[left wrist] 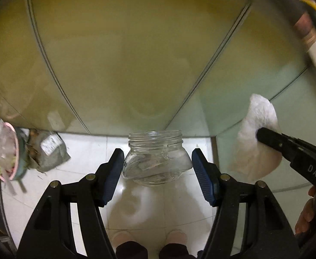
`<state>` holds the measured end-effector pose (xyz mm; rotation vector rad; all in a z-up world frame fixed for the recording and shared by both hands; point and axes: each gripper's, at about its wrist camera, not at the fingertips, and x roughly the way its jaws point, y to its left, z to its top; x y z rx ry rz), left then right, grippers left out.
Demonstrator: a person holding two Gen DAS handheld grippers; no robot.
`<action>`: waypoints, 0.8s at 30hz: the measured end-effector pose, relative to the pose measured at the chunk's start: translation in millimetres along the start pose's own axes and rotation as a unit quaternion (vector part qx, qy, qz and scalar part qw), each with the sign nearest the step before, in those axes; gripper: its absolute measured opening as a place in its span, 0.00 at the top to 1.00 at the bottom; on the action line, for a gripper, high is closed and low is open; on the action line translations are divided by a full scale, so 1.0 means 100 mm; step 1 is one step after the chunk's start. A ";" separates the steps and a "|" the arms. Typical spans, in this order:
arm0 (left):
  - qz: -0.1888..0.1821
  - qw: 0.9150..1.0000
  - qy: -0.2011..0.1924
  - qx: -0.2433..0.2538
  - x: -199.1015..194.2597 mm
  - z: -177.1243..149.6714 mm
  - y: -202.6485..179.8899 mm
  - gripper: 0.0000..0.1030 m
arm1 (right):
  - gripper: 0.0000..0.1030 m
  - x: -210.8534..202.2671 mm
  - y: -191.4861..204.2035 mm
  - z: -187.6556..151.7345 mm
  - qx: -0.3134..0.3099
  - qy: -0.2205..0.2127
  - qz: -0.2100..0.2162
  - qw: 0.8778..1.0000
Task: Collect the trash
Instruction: 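Carry the glass jar and white tissue down toward the white bucket, then open both tools to drop the jar and tissue into the bucket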
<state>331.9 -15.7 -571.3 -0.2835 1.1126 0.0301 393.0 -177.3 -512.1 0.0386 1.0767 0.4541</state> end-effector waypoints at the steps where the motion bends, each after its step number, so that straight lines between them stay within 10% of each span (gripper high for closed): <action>1: 0.000 1.000 0.003 0.000 0.15 -0.05 0.03 0.38 | 0.90 0.19 -0.04 -0.07 0.000 0.004 0.002 1.000; 11: 0.006 0.999 0.030 0.021 1.64 -0.50 0.35 0.38 | 0.90 1.73 -0.30 -0.63 -0.010 0.062 0.026 0.998; 19: -0.007 0.999 0.042 0.023 2.34 -0.64 0.47 0.38 | 0.86 2.22 -0.35 -0.74 -0.033 0.066 0.038 0.997; 24: -0.008 0.998 0.054 -0.001 2.52 -0.66 0.58 0.38 | 0.65 2.40 -0.40 -0.78 -0.024 0.090 0.043 0.995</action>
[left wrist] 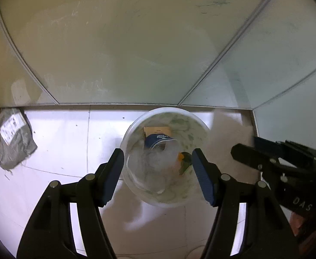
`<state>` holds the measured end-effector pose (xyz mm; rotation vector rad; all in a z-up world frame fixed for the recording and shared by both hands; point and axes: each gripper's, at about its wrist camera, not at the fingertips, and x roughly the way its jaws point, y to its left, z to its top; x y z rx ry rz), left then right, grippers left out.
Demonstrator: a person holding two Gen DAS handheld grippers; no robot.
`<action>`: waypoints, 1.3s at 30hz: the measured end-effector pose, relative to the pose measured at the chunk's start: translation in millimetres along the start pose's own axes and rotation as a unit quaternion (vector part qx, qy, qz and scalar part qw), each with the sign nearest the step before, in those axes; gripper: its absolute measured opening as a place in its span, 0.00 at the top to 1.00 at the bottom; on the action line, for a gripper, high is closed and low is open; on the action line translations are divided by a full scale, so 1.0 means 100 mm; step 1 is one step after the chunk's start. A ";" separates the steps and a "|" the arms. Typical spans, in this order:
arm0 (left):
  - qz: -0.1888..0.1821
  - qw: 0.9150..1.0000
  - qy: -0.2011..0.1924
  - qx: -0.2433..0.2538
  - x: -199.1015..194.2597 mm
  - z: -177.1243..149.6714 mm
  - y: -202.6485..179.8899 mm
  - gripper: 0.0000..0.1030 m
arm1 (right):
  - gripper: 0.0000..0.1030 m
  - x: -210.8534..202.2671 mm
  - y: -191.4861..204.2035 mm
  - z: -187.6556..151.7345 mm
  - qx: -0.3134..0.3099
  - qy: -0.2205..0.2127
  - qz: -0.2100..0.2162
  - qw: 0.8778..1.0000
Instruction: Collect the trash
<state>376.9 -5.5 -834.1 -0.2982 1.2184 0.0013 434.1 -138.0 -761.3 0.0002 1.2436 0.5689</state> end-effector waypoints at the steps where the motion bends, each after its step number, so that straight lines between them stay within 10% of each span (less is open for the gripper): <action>1: -0.004 1.000 0.000 -0.004 0.01 0.00 0.01 0.38 | 0.62 0.00 -0.01 0.00 0.002 -0.001 -0.001 1.000; 11: 0.020 1.000 -0.004 0.009 -0.72 0.08 -0.14 0.38 | 0.61 -0.65 0.07 0.10 0.031 -0.020 -0.006 0.999; 25: 0.023 0.994 -0.107 0.010 -4.16 0.55 -1.15 0.38 | 0.61 -4.16 0.87 0.60 0.007 -0.140 -0.031 0.990; 31: 0.037 0.977 -0.209 0.021 -5.82 0.52 -1.71 0.38 | 0.61 -5.67 1.21 0.58 -0.024 -0.214 -0.004 0.977; 39: 0.027 0.934 -0.352 0.058 -7.54 0.07 -2.23 0.36 | 0.61 -7.07 1.81 0.15 -0.070 -0.347 -0.011 0.935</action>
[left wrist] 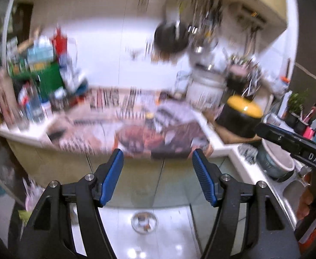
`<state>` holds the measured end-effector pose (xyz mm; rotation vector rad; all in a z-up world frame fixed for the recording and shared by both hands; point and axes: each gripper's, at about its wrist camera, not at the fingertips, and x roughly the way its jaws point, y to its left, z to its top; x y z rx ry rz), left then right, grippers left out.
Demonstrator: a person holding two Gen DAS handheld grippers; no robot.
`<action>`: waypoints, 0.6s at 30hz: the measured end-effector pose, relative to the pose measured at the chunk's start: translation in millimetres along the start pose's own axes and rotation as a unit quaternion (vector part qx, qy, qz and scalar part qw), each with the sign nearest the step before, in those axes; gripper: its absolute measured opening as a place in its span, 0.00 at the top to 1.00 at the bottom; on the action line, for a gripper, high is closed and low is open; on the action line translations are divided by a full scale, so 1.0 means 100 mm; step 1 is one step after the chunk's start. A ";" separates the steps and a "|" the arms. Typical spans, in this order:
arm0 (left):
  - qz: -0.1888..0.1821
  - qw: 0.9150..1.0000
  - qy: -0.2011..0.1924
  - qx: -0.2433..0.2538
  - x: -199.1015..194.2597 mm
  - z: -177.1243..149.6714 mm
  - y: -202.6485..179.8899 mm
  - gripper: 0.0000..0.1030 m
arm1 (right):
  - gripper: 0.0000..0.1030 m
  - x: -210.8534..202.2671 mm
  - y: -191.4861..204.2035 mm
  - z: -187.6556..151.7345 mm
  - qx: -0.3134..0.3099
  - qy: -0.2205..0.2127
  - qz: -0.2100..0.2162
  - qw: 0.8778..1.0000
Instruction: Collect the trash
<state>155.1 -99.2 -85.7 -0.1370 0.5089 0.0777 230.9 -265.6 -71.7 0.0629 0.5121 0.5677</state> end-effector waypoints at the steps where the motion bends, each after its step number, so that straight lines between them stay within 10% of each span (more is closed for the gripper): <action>1: -0.003 1.000 -0.015 0.004 -0.18 0.04 -0.03 0.34 | 0.61 -0.17 0.08 0.03 -0.002 -0.018 0.001 1.000; 7: -0.027 0.997 -0.069 0.004 -1.07 0.09 0.03 0.04 | 0.54 -0.81 0.48 0.02 -0.009 -0.071 -0.015 0.997; 18: -0.020 0.996 -0.085 0.010 -1.97 -0.15 0.26 0.01 | 0.01 -1.40 1.03 -0.27 -0.013 -0.110 -0.046 0.993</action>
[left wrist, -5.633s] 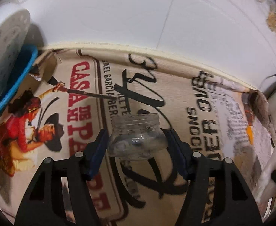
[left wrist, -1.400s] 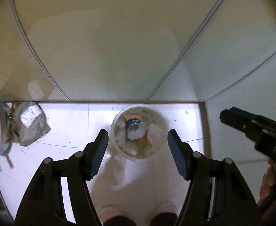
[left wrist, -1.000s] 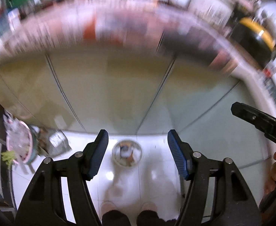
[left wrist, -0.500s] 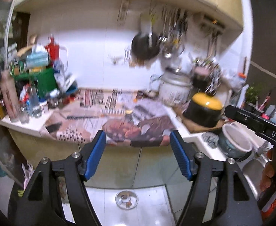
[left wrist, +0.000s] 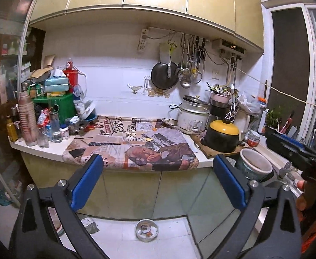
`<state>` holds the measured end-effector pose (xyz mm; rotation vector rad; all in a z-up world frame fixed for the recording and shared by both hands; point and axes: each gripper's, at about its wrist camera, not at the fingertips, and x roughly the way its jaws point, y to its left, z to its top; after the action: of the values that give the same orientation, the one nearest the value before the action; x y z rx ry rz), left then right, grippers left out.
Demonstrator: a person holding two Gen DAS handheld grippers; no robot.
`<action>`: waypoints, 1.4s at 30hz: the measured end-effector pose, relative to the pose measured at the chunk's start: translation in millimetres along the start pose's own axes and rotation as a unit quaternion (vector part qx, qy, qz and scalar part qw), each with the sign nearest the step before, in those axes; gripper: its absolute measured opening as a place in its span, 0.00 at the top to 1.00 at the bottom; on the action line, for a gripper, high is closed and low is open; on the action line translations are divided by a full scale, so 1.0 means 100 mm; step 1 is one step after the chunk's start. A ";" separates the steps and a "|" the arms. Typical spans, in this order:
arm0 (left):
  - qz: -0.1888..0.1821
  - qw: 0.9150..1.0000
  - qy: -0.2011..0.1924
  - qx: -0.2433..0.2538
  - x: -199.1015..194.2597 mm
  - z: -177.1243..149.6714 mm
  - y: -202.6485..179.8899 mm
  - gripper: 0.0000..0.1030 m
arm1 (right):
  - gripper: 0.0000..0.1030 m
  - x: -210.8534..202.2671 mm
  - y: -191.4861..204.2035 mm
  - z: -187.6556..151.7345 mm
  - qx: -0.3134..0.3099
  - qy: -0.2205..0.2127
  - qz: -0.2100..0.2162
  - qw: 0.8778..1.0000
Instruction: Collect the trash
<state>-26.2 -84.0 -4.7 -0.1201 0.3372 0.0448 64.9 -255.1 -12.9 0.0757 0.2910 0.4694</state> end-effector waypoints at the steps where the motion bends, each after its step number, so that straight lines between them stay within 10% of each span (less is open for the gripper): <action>1: 0.000 1.000 -0.001 0.001 -0.06 -0.02 0.01 0.01 | 0.01 -0.03 0.04 -0.01 -0.004 -0.003 -0.002 1.000; 42: -0.023 1.000 -0.003 0.013 -0.27 -0.15 0.17 0.01 | 0.01 -0.16 0.18 -0.16 -0.008 0.033 -0.008 0.999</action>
<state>-57.8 -69.9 -11.9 -0.1027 0.3280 -0.0040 38.3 -246.4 -21.5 0.0423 0.3518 0.4593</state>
